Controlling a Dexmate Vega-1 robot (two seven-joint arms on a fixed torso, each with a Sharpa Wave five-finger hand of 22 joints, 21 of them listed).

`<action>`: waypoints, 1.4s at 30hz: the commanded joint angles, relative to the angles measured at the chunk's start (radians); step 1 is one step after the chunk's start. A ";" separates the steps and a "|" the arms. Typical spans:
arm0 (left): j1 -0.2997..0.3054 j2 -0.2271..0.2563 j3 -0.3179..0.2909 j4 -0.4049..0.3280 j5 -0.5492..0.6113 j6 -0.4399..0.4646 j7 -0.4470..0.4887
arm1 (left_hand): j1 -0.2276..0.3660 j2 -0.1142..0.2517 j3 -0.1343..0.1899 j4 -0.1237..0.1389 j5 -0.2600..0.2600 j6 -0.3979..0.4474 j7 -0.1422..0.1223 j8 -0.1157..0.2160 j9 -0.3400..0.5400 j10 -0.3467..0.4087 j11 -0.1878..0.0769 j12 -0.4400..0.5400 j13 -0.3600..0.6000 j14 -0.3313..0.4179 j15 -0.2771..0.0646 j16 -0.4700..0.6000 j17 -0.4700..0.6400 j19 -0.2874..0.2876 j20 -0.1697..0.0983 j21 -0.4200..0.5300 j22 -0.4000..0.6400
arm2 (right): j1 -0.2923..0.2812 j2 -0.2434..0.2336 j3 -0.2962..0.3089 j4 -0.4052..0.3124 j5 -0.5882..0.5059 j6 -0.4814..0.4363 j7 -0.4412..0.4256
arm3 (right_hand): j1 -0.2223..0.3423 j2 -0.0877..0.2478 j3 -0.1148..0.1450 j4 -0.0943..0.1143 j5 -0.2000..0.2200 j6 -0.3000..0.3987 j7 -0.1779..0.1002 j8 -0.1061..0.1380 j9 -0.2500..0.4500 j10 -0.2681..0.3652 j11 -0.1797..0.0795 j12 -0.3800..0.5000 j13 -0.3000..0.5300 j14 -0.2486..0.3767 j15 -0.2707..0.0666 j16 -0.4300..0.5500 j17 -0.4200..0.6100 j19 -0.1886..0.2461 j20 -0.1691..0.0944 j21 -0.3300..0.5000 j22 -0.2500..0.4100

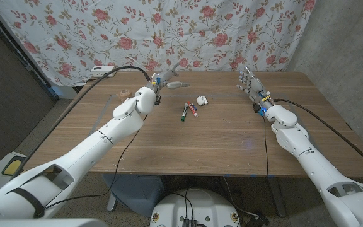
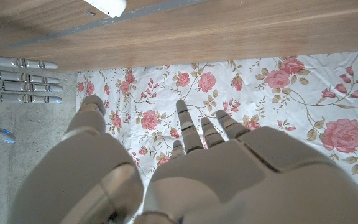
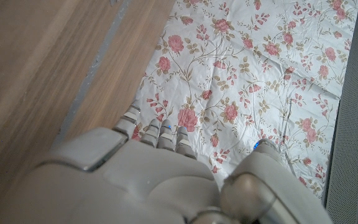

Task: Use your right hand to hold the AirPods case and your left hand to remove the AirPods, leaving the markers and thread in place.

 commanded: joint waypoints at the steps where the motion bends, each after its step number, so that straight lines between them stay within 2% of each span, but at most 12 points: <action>1: -0.055 -0.014 0.046 -0.006 0.101 0.069 -0.102 | 0.031 -0.001 0.001 -0.005 0.008 -0.132 -0.011 -0.006 0.002 0.012 -0.032 -0.001 0.000 0.009 0.003 0.000 0.006 0.010 -0.001 0.007 0.000 | 0.005 0.003 0.001 0.008 0.002 0.004 0.010 | 0.006 0.011 0.004 -0.006 -0.004 -0.001 -0.010 0.003 0.004 0.001 -0.004 0.006 0.001 -0.007 -0.001 0.004 0.002 -0.008 0.006 0.006 0.002; 2: -0.056 -0.016 0.044 -0.001 0.097 0.061 -0.104 | 0.040 -0.001 0.000 -0.004 0.007 -0.159 0.013 -0.016 0.002 -0.003 -0.043 -0.010 0.002 -0.007 0.010 -0.007 0.006 -0.001 0.003 0.003 0.001 | 0.007 0.002 -0.001 0.012 -0.001 0.009 0.013 | 0.006 0.011 0.004 -0.006 -0.004 -0.001 -0.010 0.003 0.004 0.001 -0.005 0.006 0.000 -0.007 0.000 0.004 0.002 -0.008 0.006 0.006 0.002; 3: -0.054 -0.015 0.052 0.002 0.119 0.053 -0.084 | 0.043 -0.001 0.000 -0.003 0.007 -0.170 0.022 -0.019 0.003 -0.010 -0.046 -0.014 0.003 -0.013 0.012 -0.009 0.007 -0.009 0.002 0.001 0.001 | 0.007 0.003 0.000 0.012 -0.001 0.009 0.012 | 0.006 0.011 0.004 -0.006 -0.004 -0.002 -0.010 0.003 0.004 0.001 -0.005 0.006 0.000 -0.007 -0.001 0.005 0.002 -0.008 0.006 0.006 0.002; 6: -0.055 -0.014 0.057 0.004 0.143 0.036 -0.077 | 0.048 -0.001 -0.001 -0.002 0.006 -0.187 0.032 -0.023 0.003 -0.019 -0.055 -0.019 0.006 -0.026 0.015 -0.014 0.007 -0.016 0.004 -0.001 0.001 | 0.006 0.004 0.001 0.008 0.001 0.003 0.009 | 0.006 0.012 0.004 -0.006 -0.004 -0.001 -0.010 0.003 0.004 0.002 -0.006 0.006 0.000 -0.007 0.000 0.005 0.001 -0.008 0.007 0.006 0.002; 9: -0.061 -0.017 0.059 0.005 0.164 0.038 -0.094 | 0.050 -0.003 -0.002 -0.002 0.007 -0.194 0.031 -0.023 0.003 -0.018 -0.059 -0.019 0.007 -0.027 0.017 -0.014 0.007 -0.016 0.005 0.000 0.001 | 0.004 0.004 0.001 0.007 0.001 0.002 0.009 | 0.006 0.012 0.004 -0.007 -0.004 -0.001 -0.011 0.003 0.004 0.002 -0.006 0.006 0.000 -0.007 0.000 0.005 0.001 -0.008 0.007 0.006 0.002; 14: -0.075 -0.018 0.087 0.009 0.244 0.049 -0.111 | 0.053 -0.007 -0.005 -0.002 0.007 -0.196 0.030 -0.021 0.003 -0.026 -0.047 -0.024 0.008 -0.035 0.018 -0.016 0.007 -0.017 0.005 0.001 0.000 | 0.003 0.004 0.003 0.005 0.001 0.000 0.007 | 0.006 0.013 0.005 -0.007 -0.004 -0.001 -0.012 0.003 0.004 0.005 -0.009 0.007 0.000 -0.007 -0.001 0.005 0.000 -0.008 0.007 0.006 0.002; 18: -0.075 -0.021 0.088 0.013 0.257 0.026 -0.137 | 0.056 -0.011 -0.009 0.000 0.008 -0.192 0.038 -0.016 0.003 -0.018 -0.065 -0.023 0.011 -0.043 -0.015 -0.017 0.007 -0.022 -0.001 0.000 0.001 | 0.003 0.004 0.003 0.006 0.002 0.002 0.008 | 0.005 0.014 0.004 -0.007 -0.005 -0.002 -0.012 0.003 0.004 0.005 -0.008 0.007 -0.001 -0.007 0.003 0.006 0.000 -0.009 0.006 0.007 0.002; 25: -0.084 -0.038 0.107 0.031 0.334 0.034 -0.149 | 0.059 -0.011 -0.011 0.002 0.008 -0.192 0.037 -0.015 0.003 -0.017 -0.070 -0.024 0.013 -0.050 -0.030 -0.018 0.007 -0.024 -0.007 0.001 0.001 | 0.000 0.004 0.002 0.002 0.001 0.002 0.009 | 0.004 0.014 0.003 -0.008 -0.005 -0.001 -0.013 0.004 0.004 0.010 -0.008 0.009 -0.001 -0.007 0.004 0.007 0.000 -0.010 0.007 0.007 0.002; 27: -0.081 -0.043 0.090 0.042 0.303 0.000 -0.149 | 0.059 -0.011 -0.012 0.002 0.009 -0.192 0.036 -0.014 0.003 -0.013 -0.073 -0.023 0.013 -0.051 -0.034 -0.018 0.007 -0.026 -0.008 0.000 0.001 | 0.000 0.003 0.001 0.000 0.000 0.004 0.011 | 0.004 0.014 0.004 -0.008 -0.005 -0.002 -0.013 0.003 0.004 0.010 -0.008 0.009 -0.001 -0.007 0.004 0.007 0.000 -0.010 0.008 0.007 0.002; 28: -0.084 -0.045 0.096 0.041 0.317 0.005 -0.157 | 0.061 -0.010 -0.013 0.003 0.009 -0.181 0.035 -0.010 0.003 -0.002 -0.084 -0.020 0.015 -0.051 -0.041 -0.017 0.007 -0.026 -0.011 0.001 0.001 | 0.000 0.003 0.001 0.001 0.000 0.005 0.012 | 0.004 0.014 0.004 -0.008 -0.005 -0.001 -0.013 0.004 0.004 0.010 -0.008 0.009 -0.001 -0.007 0.004 0.007 -0.001 -0.010 0.008 0.007 0.002; 34: -0.093 -0.057 0.098 0.052 0.336 -0.007 -0.188 | 0.065 -0.010 -0.013 0.003 0.010 -0.174 0.035 -0.007 0.002 0.011 -0.092 -0.016 0.016 -0.048 -0.053 -0.015 0.007 -0.026 -0.017 0.002 0.001 | -0.002 0.002 0.001 -0.007 0.001 -0.003 0.008 | 0.003 0.015 0.003 -0.007 -0.006 -0.001 -0.013 0.004 0.004 0.009 -0.009 0.009 -0.001 -0.007 0.004 0.008 -0.001 -0.011 0.008 0.007 0.002; 42: -0.115 -0.070 0.108 0.060 0.370 -0.005 -0.247 | 0.066 -0.011 -0.017 0.005 0.010 -0.171 0.033 -0.007 0.002 0.000 -0.082 -0.022 0.019 -0.054 -0.052 -0.016 0.006 -0.027 -0.019 0.002 0.001 | -0.007 -0.001 0.002 -0.013 0.003 -0.005 0.008 | 0.002 0.015 0.003 -0.008 -0.006 -0.001 -0.013 0.004 0.004 0.008 -0.011 0.008 -0.001 -0.008 0.004 0.008 -0.001 -0.011 0.007 0.007 0.002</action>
